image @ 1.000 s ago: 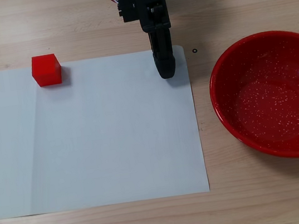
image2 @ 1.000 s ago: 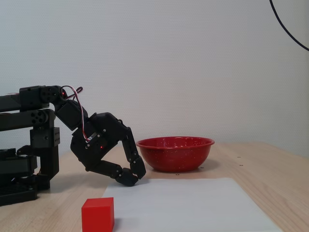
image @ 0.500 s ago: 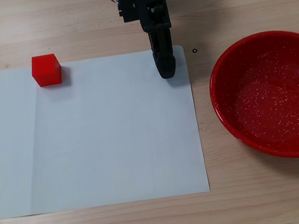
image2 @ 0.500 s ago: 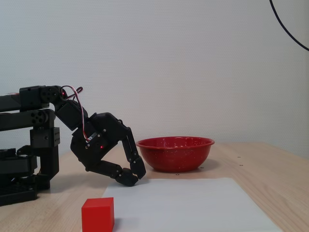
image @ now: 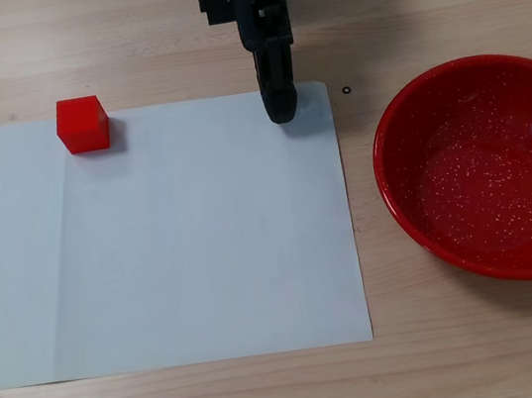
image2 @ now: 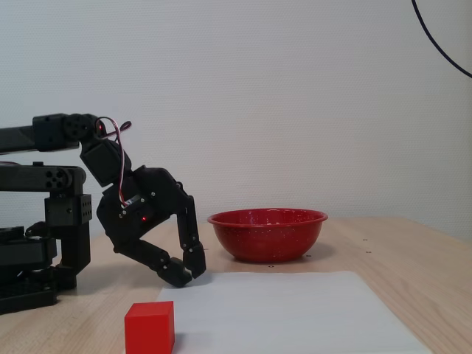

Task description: Grasp the red cube and put it in the red bowl.

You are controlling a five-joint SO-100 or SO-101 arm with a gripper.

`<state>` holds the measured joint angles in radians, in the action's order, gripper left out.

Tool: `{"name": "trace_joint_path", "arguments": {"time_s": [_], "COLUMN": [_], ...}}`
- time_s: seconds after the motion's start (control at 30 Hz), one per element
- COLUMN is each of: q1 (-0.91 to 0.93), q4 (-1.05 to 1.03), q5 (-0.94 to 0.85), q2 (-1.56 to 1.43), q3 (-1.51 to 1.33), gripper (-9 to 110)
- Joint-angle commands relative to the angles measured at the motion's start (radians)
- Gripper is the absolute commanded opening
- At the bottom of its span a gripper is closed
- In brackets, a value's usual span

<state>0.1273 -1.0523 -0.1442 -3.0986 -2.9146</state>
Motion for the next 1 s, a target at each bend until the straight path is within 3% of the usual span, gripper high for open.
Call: {"name": "trace_joint_path", "arguments": {"time_s": [0.0, 0.53, 0.97], "q1": [-0.02, -0.135, -0.324], "q4": [-0.008, -0.095, -0.325], "q5": [0.02, 0.16, 0.25], "q2": [0.031, 0.321, 0.63], "q3": [0.144, 0.52, 0.96], "gripper": [0, 0, 0]}}
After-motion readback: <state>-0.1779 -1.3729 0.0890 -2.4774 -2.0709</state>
